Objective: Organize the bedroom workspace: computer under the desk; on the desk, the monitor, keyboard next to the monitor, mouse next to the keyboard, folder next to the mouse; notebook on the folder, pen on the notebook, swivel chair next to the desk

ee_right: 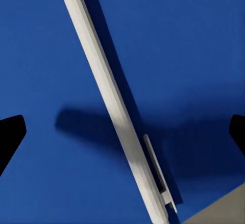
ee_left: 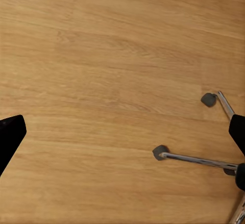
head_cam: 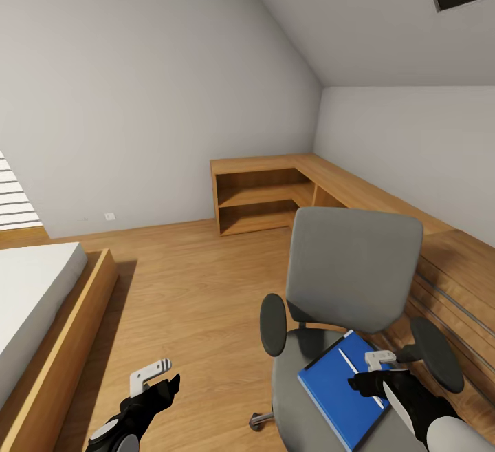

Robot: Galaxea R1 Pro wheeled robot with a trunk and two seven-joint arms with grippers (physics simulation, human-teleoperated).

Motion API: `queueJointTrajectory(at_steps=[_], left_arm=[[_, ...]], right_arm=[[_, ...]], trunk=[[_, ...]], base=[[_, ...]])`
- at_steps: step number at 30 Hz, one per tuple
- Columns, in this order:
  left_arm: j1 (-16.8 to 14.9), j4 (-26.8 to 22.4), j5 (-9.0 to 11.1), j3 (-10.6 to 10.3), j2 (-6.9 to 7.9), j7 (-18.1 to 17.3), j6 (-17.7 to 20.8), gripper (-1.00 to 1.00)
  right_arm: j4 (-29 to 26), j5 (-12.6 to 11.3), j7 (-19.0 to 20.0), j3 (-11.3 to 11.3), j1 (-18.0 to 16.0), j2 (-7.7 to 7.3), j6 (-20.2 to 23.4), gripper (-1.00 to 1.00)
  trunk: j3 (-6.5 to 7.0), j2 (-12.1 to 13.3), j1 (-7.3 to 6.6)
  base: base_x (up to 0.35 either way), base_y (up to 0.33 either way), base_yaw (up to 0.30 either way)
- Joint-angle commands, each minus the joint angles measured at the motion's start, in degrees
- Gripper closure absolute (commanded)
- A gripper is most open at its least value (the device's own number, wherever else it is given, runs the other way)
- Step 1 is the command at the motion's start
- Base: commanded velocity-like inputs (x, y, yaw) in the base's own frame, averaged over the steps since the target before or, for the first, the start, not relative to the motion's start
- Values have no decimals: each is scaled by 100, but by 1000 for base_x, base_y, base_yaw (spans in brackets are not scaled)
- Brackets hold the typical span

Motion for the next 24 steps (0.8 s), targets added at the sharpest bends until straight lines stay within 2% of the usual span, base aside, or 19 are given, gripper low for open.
queueJointTrajectory(at_steps=[1,4,10,24], left_arm=[[-3,-9,59,-14,5,58,7,-100],[-3,-9,59,-14,3,57,7,-100],[-3,-9,54,-14,3,65,7,-100],[-3,-9,59,-14,8,41,7,-100]], right_arm=[[-12,21,18,23,-1,-5,32,-100],[-12,21,17,23,-1,-5,32,-100],[-12,23,13,23,-1,0,32,-100],[-12,23,12,23,-1,-1,23,-100]], trunk=[[-5,-3,0],[-5,-3,0],[-113,-244,132],[-113,-244,132]], base=[[0,0,0],[0,0,0],[0,0,0],[0,0,0]])
